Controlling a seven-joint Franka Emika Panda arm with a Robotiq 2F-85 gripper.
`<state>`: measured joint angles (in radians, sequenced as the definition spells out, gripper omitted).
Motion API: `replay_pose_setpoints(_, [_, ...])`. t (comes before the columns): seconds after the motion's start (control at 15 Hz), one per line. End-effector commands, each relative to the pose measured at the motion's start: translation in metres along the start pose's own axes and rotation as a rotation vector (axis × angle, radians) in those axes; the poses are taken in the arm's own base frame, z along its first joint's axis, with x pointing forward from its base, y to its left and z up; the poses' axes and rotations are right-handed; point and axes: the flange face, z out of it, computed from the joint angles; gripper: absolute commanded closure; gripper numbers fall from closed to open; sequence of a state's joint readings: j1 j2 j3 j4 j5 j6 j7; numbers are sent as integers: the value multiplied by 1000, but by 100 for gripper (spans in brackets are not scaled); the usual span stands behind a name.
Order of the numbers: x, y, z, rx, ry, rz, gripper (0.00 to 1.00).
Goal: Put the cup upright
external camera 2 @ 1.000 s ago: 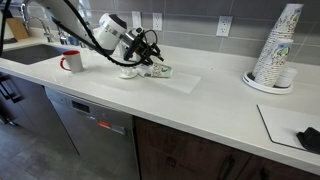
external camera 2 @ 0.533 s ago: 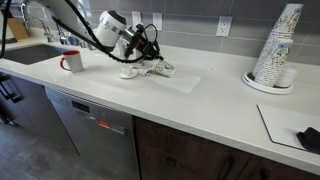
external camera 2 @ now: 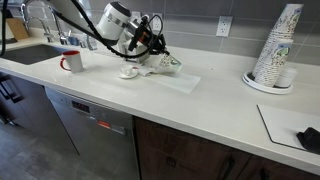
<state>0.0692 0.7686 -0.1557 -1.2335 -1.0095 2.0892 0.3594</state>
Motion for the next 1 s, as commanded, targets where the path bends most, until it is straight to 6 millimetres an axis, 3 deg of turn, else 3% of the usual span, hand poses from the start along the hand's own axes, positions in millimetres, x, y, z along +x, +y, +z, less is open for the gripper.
replay_pose_setpoints(0.0, [-7,40,11,140,-49,42,99])
replay_pose_setpoints(0.47, [-32,124,44,482,-95,177,99])
replay_pose_setpoints(0.67, [-37,138,48,634,-83,230,99])
replay_pose_setpoints(0.93, [-40,140,51,833,-53,307,99])
